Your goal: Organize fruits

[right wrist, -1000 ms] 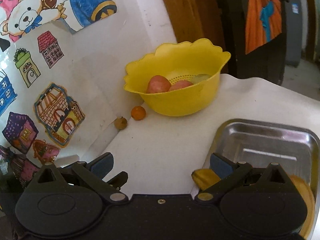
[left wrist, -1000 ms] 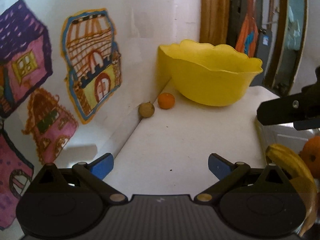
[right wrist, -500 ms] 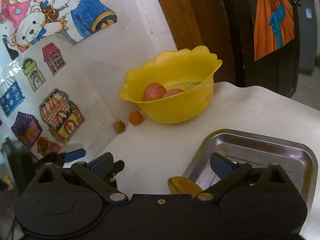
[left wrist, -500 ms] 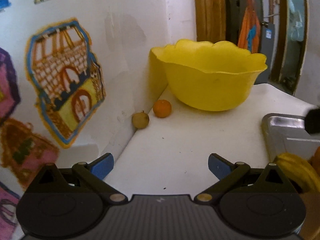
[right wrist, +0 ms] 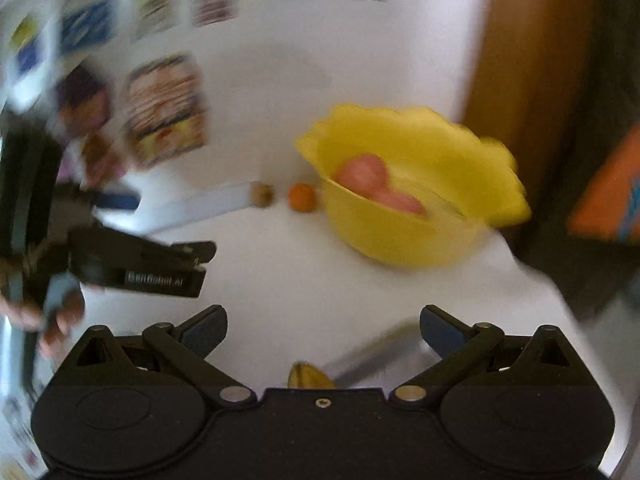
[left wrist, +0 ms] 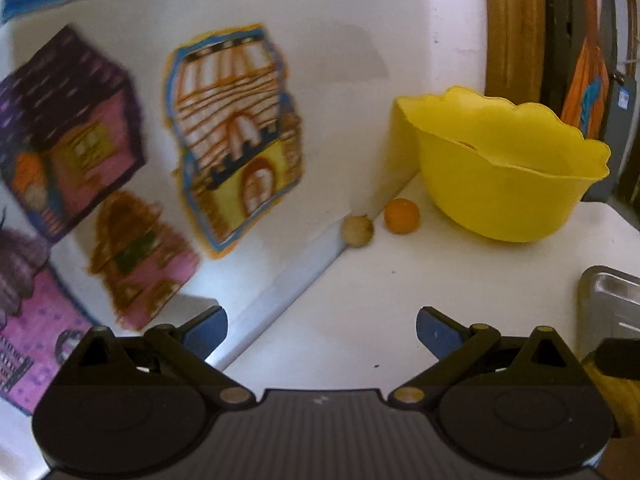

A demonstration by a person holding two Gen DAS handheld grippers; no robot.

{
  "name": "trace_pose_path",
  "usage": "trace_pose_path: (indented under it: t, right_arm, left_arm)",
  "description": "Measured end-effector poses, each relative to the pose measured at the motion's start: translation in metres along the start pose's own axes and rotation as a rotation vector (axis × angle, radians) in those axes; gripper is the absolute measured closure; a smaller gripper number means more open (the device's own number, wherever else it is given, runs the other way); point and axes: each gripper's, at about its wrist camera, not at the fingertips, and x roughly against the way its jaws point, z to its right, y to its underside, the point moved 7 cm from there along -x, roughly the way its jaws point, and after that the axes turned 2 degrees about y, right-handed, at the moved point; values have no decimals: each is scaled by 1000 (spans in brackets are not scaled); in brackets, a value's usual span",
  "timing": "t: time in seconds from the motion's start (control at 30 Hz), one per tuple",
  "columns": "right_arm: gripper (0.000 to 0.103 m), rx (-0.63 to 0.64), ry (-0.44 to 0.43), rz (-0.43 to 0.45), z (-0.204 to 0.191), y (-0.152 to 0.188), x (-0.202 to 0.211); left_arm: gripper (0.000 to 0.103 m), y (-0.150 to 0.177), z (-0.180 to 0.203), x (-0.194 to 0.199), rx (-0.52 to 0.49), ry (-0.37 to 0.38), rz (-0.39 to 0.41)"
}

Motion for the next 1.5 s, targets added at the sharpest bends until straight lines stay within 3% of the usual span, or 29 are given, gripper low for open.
trace_pose_path:
  t: [0.1, 0.23, 0.43, 0.6, 0.7, 0.9, 1.3, 1.5]
  right_arm:
    - [3, 148, -20, 24, -17, -14, -9]
    - [11, 132, -62, 0, -27, -25, -30]
    - [15, -98, -109, -47, -27, -35, -54]
    - [18, -157, -103, -48, -22, -44, -62]
    - [18, -299, -134, -78, -8, -38, -66]
    - [17, -463, -183, -36, 0, -46, -77]
    - [17, -614, -187, -8, 10, -56, -118]
    - [18, -762, -224, 6, 23, -53, -136]
  left_arm:
    - [1, 4, -10, 7, 17, 13, -5]
    - [1, 11, -25, 23, 30, 49, -7]
    - [2, 19, -40, 36, 1, 94, -25]
    - [2, 12, -33, 31, -53, 138, -11]
    - [2, 14, -25, 24, -87, 150, -18]
    - [2, 17, -9, 16, -152, 184, -30]
    - [2, 18, 9, 2, -193, 221, 4]
    - [2, 20, 11, -6, -194, 224, -16]
